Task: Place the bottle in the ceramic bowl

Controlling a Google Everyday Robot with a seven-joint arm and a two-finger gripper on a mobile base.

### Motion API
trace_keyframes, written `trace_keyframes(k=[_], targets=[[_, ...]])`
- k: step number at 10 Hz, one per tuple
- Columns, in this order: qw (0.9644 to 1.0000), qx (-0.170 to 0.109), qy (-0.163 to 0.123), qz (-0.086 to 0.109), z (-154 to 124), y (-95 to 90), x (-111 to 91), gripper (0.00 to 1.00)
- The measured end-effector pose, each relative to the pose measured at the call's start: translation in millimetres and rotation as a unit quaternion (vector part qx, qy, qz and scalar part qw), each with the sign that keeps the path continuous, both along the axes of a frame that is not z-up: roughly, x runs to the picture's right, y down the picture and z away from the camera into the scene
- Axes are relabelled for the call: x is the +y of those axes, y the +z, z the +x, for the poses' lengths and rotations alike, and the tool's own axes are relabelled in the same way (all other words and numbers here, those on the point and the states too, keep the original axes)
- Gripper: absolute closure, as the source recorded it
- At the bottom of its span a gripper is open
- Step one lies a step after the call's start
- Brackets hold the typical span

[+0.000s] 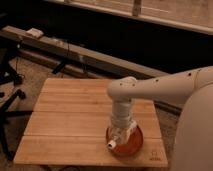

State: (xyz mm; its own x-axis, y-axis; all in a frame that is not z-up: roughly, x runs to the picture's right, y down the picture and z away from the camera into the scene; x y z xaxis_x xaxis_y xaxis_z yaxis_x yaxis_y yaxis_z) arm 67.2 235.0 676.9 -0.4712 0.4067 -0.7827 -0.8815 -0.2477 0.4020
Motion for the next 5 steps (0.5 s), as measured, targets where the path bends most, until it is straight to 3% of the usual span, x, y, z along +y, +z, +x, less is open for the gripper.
trace_keyframes(k=[5], targets=[[1.0000, 0.000, 0.000, 0.000, -0.1, 0.1, 0.0, 0.57]])
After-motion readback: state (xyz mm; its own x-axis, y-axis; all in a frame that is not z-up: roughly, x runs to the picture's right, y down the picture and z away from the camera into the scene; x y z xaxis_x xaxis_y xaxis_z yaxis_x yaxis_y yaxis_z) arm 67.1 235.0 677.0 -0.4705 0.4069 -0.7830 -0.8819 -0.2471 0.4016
